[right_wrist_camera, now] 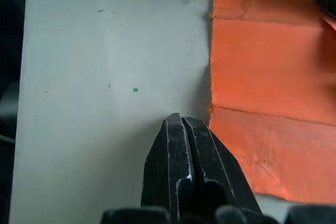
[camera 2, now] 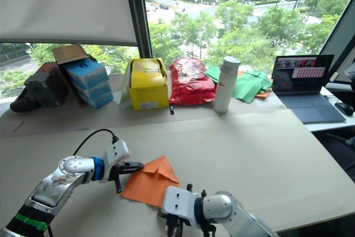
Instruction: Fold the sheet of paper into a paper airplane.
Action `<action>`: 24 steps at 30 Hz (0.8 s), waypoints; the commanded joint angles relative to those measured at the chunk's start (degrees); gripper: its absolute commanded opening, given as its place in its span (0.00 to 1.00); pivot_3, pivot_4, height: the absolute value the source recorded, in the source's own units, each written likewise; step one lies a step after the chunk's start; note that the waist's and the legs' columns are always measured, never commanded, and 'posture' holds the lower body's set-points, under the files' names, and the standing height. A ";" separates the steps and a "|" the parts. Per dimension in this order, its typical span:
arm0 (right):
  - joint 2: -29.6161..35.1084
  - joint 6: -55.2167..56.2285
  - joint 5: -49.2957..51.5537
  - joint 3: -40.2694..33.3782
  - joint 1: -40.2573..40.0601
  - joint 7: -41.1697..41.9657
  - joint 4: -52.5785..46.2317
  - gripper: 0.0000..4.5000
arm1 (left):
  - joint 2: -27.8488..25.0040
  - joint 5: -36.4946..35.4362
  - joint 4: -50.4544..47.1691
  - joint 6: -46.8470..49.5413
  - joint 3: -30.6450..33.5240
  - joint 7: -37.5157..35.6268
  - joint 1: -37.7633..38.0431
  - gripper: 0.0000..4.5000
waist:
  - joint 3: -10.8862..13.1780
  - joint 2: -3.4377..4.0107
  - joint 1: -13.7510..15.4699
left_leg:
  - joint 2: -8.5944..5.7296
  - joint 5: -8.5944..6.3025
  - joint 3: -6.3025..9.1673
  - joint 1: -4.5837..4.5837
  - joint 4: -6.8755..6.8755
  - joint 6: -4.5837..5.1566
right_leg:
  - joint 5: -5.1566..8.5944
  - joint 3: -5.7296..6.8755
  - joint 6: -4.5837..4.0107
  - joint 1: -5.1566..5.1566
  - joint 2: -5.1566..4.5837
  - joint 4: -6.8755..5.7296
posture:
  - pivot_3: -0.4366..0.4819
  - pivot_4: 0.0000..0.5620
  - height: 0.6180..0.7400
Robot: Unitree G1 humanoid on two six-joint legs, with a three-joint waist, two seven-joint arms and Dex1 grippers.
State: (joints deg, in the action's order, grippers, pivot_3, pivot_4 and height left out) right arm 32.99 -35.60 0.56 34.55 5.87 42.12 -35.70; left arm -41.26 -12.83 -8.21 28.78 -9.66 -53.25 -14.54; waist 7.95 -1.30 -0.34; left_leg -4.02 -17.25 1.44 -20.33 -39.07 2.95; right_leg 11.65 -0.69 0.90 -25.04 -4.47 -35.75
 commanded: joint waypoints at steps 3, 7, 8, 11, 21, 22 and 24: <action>0.79 -4.44 -3.00 -5.28 -3.07 -6.38 -2.61 0.00 | -0.57 1.17 0.39 0.67 -0.44 -0.35 -1.50 0.00 | 0.00 0.00 0.38 | -0.01 0.00 0.00 -0.01 -0.02 0.00 | 0.00 0.02 0.00 0.01 0.00 0.01 | 0.48 0.27 1.00; 1.00 -6.02 -2.88 -8.15 -5.37 -8.48 -4.48 0.00 | 0.06 1.60 0.45 0.45 -0.88 -0.49 -2.51 0.00 | 0.00 0.00 0.75 | -0.01 0.00 0.00 -0.01 -0.05 0.00 | 0.01 0.05 0.01 0.02 0.01 0.01 | 0.48 0.27 1.00; 0.76 -6.31 -2.22 -8.84 -5.97 -8.60 -5.35 0.00 | 0.30 1.71 0.50 0.36 -1.05 -0.53 -2.77 0.00 | 0.00 0.00 0.82 | -0.01 0.00 0.00 -0.02 -0.05 0.00 | 0.01 0.04 0.01 0.01 0.01 0.01 | 0.48 0.27 1.00; 0.27 -6.80 -0.66 -9.94 -6.75 -8.43 -7.08 0.00 | 0.85 2.13 0.71 -0.24 -1.87 -0.93 -3.42 0.00 | 0.01 -0.01 1.02 | -0.02 0.00 0.00 -0.04 -0.07 0.00 | 0.01 0.06 0.02 0.02 0.01 0.02 | 0.48 0.27 1.00; 0.00 -3.52 2.04 -15.47 -5.79 -7.51 -1.89 0.00 | 2.82 5.92 3.17 -4.53 -5.84 -2.01 -4.73 0.00 | 0.01 -0.02 1.07 | -0.03 0.00 -0.01 -0.02 -0.10 0.02 | 0.02 0.09 0.03 0.06 0.02 0.02 | 0.48 0.27 1.00; -0.30 -3.29 2.16 -15.77 -5.94 -7.69 -1.48 0.00 | 2.62 7.13 3.75 -5.92 -6.54 -1.95 -4.59 0.00 | 0.01 -0.01 1.07 | -0.03 0.00 0.00 -0.02 -0.10 0.02 | 0.02 0.08 0.03 0.07 0.02 0.02 | 0.48 0.27 1.00; -1.17 -2.80 2.54 -16.48 -6.36 -8.24 -0.80 0.00 | 2.70 8.29 4.50 -7.33 -7.10 -1.93 -4.45 0.00 | 0.00 -0.02 1.13 | -0.03 0.00 -0.01 -0.01 -0.10 0.02 | 0.02 0.06 0.03 0.09 0.01 0.02 | 0.48 0.27 1.00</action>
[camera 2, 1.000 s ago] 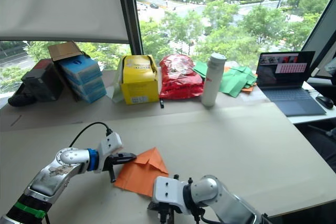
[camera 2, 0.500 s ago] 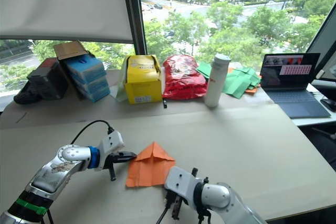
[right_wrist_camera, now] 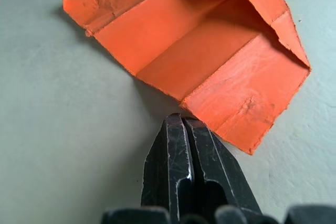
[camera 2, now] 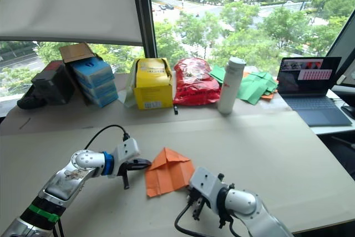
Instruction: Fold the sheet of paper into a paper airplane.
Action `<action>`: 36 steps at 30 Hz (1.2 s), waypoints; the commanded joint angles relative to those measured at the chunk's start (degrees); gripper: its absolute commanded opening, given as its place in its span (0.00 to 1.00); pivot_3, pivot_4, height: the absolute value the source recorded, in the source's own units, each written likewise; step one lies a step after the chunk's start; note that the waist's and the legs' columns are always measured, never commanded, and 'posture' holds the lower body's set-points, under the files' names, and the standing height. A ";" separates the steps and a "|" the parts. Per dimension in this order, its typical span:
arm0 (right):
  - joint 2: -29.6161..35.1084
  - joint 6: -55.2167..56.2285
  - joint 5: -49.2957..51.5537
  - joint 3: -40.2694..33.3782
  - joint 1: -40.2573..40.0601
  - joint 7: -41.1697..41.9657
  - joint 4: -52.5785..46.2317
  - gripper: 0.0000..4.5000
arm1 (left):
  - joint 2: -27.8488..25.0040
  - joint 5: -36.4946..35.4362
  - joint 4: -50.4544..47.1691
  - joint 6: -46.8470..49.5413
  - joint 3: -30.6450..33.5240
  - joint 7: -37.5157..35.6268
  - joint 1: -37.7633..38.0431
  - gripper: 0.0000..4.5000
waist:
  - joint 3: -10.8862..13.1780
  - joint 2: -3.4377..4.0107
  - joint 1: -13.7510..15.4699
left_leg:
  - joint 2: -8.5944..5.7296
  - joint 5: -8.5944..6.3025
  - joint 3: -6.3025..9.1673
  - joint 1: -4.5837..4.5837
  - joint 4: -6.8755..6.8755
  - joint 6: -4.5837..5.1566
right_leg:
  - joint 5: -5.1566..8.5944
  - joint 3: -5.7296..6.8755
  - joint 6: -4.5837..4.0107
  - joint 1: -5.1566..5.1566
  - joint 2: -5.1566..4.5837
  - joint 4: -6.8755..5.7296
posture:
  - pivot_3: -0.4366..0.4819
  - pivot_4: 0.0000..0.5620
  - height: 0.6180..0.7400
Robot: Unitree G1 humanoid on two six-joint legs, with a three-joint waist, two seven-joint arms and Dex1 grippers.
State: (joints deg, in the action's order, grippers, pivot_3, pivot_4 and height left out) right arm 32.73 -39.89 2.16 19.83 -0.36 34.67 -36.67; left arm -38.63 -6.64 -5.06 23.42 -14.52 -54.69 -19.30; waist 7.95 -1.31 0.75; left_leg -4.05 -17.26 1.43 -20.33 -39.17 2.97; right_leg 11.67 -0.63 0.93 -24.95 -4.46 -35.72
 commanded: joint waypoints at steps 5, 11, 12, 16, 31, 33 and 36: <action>-5.48 3.90 2.00 -4.31 -2.00 -4.41 2.93 0.00 | 0.73 2.93 2.02 -3.39 -2.67 -0.56 0.35 0.00 | -0.01 0.00 0.15 | 0.00 -0.15 0.01 0.06 0.00 0.26 | 0.00 -0.01 0.00 0.07 -0.01 0.00 | 0.48 0.27 1.00; -10.05 8.65 1.61 -6.22 -4.28 -8.55 6.31 0.00 | 1.29 3.49 2.89 -4.09 -2.61 -0.83 0.00 0.00 | -0.03 0.02 0.05 | -0.01 -0.13 0.01 0.09 -0.01 0.23 | 0.00 0.02 0.00 0.08 0.01 -0.01 | 0.48 0.27 1.00; -10.78 9.29 1.73 -6.66 -4.56 -9.07 7.03 0.00 | 1.33 3.53 3.06 -4.21 -2.61 -0.84 -0.10 0.00 | -0.03 0.02 0.03 | -0.01 -0.09 0.01 0.09 -0.01 0.17 | 0.00 0.02 0.00 0.08 0.02 -0.02 | 0.48 0.27 1.00; -13.40 12.52 1.89 -7.96 -5.36 -10.96 10.85 0.00 | 1.55 3.60 3.79 -4.64 -2.64 -1.02 -0.98 0.00 | -0.04 0.00 -0.03 | -0.01 -0.01 0.01 0.10 -0.01 0.03 | 0.00 0.02 0.01 0.09 0.02 -0.03 | 0.48 0.27 1.00; -19.06 15.75 5.89 -9.17 -3.04 -9.92 14.95 0.00 | 2.41 4.57 6.91 -6.60 -3.87 -3.07 -3.62 0.00 | -0.06 0.01 -0.22 | 0.00 -0.12 0.02 0.14 -0.01 0.23 | 0.00 0.02 0.00 0.09 0.06 -0.09 | 0.48 0.27 1.00; -19.58 16.04 6.06 -9.13 -1.59 -9.64 15.96 0.00 | 2.40 4.71 7.07 -6.74 -3.92 -3.25 -3.61 0.00 | -0.06 0.00 -0.29 | 0.00 -0.12 0.01 0.14 -0.01 0.24 | 0.00 0.02 0.00 0.09 0.05 -0.09 | 0.48 0.27 1.00; -20.20 16.43 7.07 -8.72 0.43 -8.70 16.60 0.00 | 2.38 4.84 7.23 -6.91 -3.86 -3.51 -3.58 0.00 | -0.06 0.01 -0.29 | 0.00 -0.12 0.01 0.13 -0.01 0.23 | 0.00 0.03 0.00 0.06 0.06 -0.11 | 0.48 0.27 1.00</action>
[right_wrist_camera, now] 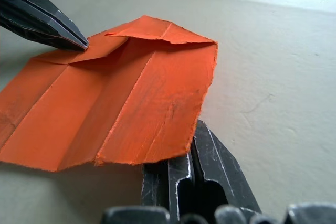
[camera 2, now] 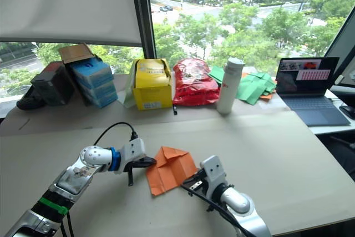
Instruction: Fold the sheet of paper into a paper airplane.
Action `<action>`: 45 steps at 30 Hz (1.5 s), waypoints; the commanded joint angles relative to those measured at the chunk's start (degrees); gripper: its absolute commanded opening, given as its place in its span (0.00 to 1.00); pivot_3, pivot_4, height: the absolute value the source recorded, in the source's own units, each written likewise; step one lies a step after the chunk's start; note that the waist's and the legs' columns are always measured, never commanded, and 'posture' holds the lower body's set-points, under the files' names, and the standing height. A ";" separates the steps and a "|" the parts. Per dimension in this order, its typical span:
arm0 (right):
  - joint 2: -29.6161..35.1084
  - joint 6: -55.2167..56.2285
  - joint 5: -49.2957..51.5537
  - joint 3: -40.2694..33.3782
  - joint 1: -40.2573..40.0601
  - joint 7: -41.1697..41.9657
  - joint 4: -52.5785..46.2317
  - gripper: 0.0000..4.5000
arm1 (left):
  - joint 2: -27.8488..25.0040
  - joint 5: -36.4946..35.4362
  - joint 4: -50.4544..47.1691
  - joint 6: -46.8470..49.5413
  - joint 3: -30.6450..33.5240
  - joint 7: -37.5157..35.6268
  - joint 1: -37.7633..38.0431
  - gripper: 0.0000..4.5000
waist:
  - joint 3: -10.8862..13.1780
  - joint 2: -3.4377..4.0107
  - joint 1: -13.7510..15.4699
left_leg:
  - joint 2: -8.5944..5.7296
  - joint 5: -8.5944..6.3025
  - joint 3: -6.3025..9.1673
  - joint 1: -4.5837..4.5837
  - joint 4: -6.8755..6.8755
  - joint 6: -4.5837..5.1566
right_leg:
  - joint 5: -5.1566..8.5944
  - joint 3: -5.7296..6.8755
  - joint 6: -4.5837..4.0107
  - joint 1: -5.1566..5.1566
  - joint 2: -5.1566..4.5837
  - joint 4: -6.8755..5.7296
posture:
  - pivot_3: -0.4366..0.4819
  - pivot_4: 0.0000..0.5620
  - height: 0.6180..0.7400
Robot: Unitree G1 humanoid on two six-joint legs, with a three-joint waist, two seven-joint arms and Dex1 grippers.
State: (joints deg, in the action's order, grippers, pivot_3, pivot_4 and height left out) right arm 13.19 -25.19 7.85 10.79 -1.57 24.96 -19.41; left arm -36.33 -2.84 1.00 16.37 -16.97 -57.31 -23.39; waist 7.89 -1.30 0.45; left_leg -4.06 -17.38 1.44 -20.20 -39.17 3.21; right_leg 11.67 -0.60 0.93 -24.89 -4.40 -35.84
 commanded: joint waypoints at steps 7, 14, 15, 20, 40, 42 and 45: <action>-1.19 0.30 3.54 4.62 4.64 5.20 -2.87 0.00 | 0.35 1.28 1.26 0.42 -1.36 -1.12 0.24 0.00 | 0.01 0.02 0.05 | -0.01 0.00 -0.01 -0.02 0.00 0.00 | 0.00 0.00 0.00 -0.04 0.00 -0.01 | 0.48 0.27 1.00; 0.38 -0.26 2.41 8.12 7.93 7.66 -0.14 0.00 | 1.17 0.79 1.29 1.03 -1.02 -1.80 -1.55 0.00 | 0.01 0.01 0.07 | -0.03 0.01 -0.01 -0.03 0.00 -0.02 | 0.00 0.05 0.00 -0.05 0.02 -0.02 | 0.48 0.27 1.00; 0.50 -0.15 2.36 8.17 8.26 7.76 0.29 0.00 | 1.32 0.77 1.38 1.00 -1.02 -1.92 -1.81 0.00 | 0.01 0.01 0.04 | -0.03 0.03 -0.01 -0.04 0.00 -0.05 | 0.00 0.06 0.00 -0.05 0.03 -0.02 | 0.48 0.27 1.00; 0.65 0.38 2.24 8.14 10.09 7.60 2.86 0.00 | 4.05 0.65 2.81 -0.01 -2.54 -3.02 -3.51 0.00 | 0.01 0.01 0.06 | -0.04 0.14 -0.01 -0.06 -0.01 -0.23 | 0.00 0.07 0.00 -0.07 0.03 -0.02 | 0.48 0.27 1.00; 1.31 -0.64 -0.74 13.65 13.30 8.92 6.04 0.00 | -0.53 -3.03 -0.03 5.18 6.37 -0.72 1.47 0.00 | 0.01 0.01 -1.24 | 0.01 0.13 -0.02 -0.10 0.00 -0.22 | 0.00 -0.03 0.00 -0.18 0.01 -0.10 | 0.48 0.27 1.00; 1.55 -0.73 -1.23 14.23 13.58 9.27 6.62 0.00 | -0.86 -3.69 -1.02 6.11 7.25 -0.47 1.83 0.00 | 0.01 0.01 -1.23 | 0.01 0.12 -0.02 -0.10 0.00 -0.22 | 0.00 -0.03 0.00 -0.18 0.01 -0.09 | 0.48 0.27 1.00; 1.89 -1.32 -2.13 15.04 14.06 9.71 7.57 0.00 | -1.50 -4.45 -2.50 7.29 8.63 0.15 2.16 0.00 | 0.01 0.01 -1.23 | 0.00 0.13 -0.02 -0.10 0.00 -0.22 | 0.00 -0.02 0.00 -0.18 0.00 -0.09 | 0.48 0.27 1.00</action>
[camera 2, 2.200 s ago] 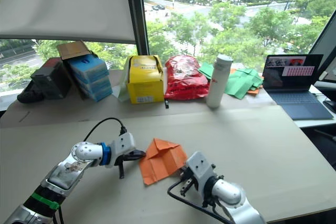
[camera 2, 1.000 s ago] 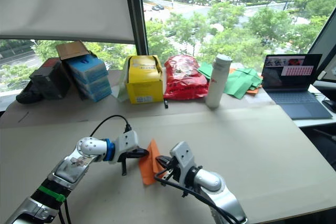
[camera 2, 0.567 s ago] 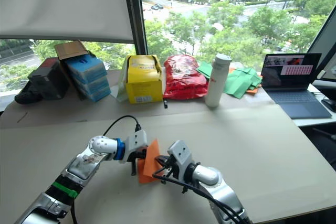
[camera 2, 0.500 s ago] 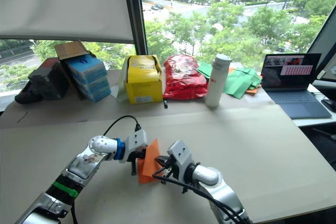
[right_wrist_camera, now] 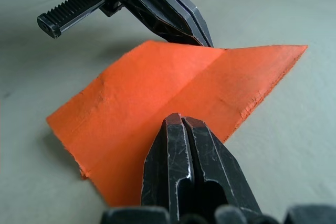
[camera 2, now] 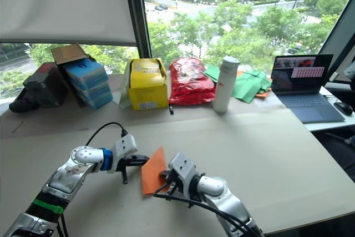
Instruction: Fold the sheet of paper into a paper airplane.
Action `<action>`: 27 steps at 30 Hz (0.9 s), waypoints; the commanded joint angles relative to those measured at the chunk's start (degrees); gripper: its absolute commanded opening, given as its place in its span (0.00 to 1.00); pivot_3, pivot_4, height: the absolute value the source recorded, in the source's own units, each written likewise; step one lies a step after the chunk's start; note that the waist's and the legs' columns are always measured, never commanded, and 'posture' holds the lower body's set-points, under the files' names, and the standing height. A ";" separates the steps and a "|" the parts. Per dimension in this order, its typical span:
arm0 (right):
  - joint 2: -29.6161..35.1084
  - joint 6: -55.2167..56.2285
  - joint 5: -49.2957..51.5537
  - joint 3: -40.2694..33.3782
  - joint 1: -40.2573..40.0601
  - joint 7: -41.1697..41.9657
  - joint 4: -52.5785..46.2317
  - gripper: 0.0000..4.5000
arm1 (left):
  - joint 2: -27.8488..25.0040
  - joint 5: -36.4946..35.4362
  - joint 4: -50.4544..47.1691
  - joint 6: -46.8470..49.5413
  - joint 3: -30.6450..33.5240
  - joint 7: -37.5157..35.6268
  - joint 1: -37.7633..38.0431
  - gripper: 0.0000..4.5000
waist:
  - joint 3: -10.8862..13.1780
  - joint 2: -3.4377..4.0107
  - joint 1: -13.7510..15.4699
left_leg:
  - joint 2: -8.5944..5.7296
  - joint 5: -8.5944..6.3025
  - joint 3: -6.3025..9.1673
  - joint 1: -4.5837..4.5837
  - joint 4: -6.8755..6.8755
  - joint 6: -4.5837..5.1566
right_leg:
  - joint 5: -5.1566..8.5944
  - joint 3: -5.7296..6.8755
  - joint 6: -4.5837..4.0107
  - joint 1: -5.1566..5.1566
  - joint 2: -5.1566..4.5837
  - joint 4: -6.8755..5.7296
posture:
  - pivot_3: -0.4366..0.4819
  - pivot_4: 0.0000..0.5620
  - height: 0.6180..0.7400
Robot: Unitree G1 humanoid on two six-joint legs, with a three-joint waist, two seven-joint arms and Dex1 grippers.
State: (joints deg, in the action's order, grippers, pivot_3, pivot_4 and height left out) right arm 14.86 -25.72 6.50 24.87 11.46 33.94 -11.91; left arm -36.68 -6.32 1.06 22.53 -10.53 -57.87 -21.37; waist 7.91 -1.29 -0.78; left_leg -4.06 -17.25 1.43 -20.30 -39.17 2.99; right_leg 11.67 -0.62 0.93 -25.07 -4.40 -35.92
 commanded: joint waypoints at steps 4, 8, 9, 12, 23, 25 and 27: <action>0.81 -3.12 -1.86 1.16 1.44 0.68 1.17 0.00 | -1.85 -4.36 -5.59 5.02 6.15 1.53 -1.42 0.00 | 0.00 0.00 0.00 | 0.00 0.01 0.00 -0.01 0.00 -0.02 | 0.00 0.00 0.00 -0.03 0.01 -0.01 | 0.48 0.27 1.00; 0.98 -4.63 -1.74 0.82 1.45 0.85 1.07 0.00 | -2.36 -7.50 -9.15 6.41 7.82 0.28 -0.91 0.00 | 0.00 0.00 0.00 | 0.00 0.01 0.00 0.01 0.00 -0.02 | 0.00 0.00 0.00 0.00 -0.01 0.00 | 0.48 0.27 1.00; 1.00 -4.79 -1.69 0.83 1.43 0.93 0.94 0.00 | -2.32 -8.49 -10.50 6.69 7.66 -0.40 0.15 0.00 | -0.01 0.00 0.00 | 0.00 0.01 0.00 0.02 0.00 -0.03 | 0.00 -0.01 0.00 0.01 -0.01 0.00 | 0.48 0.27 1.00; 1.20 -5.17 -1.67 0.82 1.44 1.11 0.58 0.00 | -2.65 -8.81 -12.50 6.40 5.99 -1.24 3.27 0.00 | 0.00 0.00 0.00 | 0.00 0.03 0.00 0.01 0.00 -0.07 | 0.00 -0.04 0.00 0.01 -0.02 0.01 | 0.48 0.27 1.00; 2.36 -6.69 -1.72 0.37 4.58 2.49 -0.46 0.00 | -1.62 -0.02 -3.59 -3.82 -1.79 1.43 7.04 0.00 | -0.01 0.00 0.32 | -0.01 -0.03 0.00 0.03 0.00 0.04 | 0.00 -0.01 -0.01 0.04 -0.03 0.03 | 0.48 0.27 1.00; 2.66 -6.57 -2.15 0.16 6.30 2.88 0.94 0.00 | -1.28 0.02 -3.33 -4.56 -2.12 1.19 7.47 0.00 | -0.01 0.00 0.28 | -0.01 -0.01 0.00 0.03 0.00 0.00 | -0.01 -0.02 -0.01 0.04 -0.03 0.02 | 0.48 0.27 1.00; 2.93 -6.22 -2.33 0.16 7.56 3.37 2.35 0.00 | -0.95 -0.24 -3.69 -4.62 -2.24 1.06 7.51 0.00 | -0.01 0.00 0.36 | -0.01 -0.01 0.00 0.04 0.00 0.02 | -0.01 -0.02 -0.01 0.06 -0.04 0.03 | 0.48 0.27 1.00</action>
State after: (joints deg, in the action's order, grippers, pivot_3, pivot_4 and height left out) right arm 17.34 -31.88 5.02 25.49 18.43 37.06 -10.55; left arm -37.74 -7.94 -3.67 17.51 -11.06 -56.74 -14.90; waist 7.90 -1.29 -0.42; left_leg -4.07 -17.27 1.43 -20.25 -39.17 3.02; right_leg 11.66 -0.64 0.91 -25.00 -4.44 -35.90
